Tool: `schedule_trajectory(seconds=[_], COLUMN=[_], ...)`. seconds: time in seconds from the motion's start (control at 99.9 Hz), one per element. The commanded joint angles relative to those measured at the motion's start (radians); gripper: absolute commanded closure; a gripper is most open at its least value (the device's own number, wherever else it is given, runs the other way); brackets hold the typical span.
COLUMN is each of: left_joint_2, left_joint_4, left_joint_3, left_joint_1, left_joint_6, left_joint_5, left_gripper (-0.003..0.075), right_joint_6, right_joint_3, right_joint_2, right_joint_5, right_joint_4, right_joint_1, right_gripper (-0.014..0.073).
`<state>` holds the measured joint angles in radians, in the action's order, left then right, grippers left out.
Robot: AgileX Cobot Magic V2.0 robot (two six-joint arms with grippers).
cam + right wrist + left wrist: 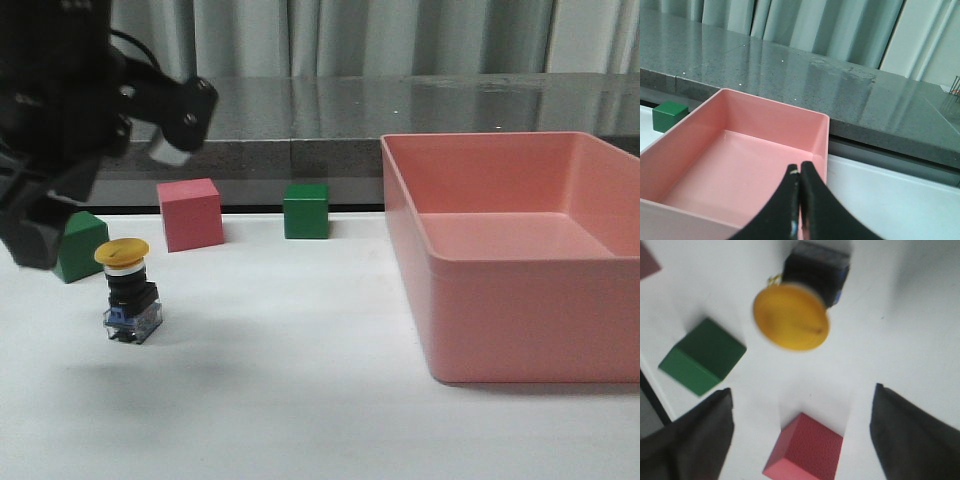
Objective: Place and stand button with both arms
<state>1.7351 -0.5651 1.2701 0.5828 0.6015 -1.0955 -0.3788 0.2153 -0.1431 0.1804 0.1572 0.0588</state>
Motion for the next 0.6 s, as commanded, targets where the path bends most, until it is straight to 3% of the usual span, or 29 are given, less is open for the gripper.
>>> schedule_trajectory(seconds=[0.0, 0.1, 0.22, 0.34, 0.59], left_joint_2=[-0.107, -0.187, -0.309, -0.475, -0.863], left_joint_4=[-0.041, -0.004, 0.164, 0.342, 0.537], left_joint_3=[0.023, 0.023, 0.023, -0.041, -0.385], left_joint_1=[-0.049, -0.123, -0.231, -0.336, -0.405], left_joint_6=[-0.147, -0.201, -0.226, -0.222, -0.222], left_joint_5=[-0.026, -0.035, 0.03, 0.214, 0.52], left_gripper=[0.0441, 0.0743, 0.074, 0.074, 0.074], right_joint_6=[0.0, 0.0, 0.0, 0.0, 0.0], right_joint_3=[0.028, 0.028, 0.028, 0.028, 0.028], right_joint_2=[-0.009, -0.009, -0.009, -0.009, -0.009], right_joint_5=[-0.076, -0.076, -0.076, -0.076, -0.076], right_joint_4=[0.007, 0.007, 0.007, 0.007, 0.007], right_joint_1=[-0.005, -0.005, -0.005, -0.005, -0.005], right_gripper=[0.0655, 0.0655, 0.0655, 0.0655, 0.0655])
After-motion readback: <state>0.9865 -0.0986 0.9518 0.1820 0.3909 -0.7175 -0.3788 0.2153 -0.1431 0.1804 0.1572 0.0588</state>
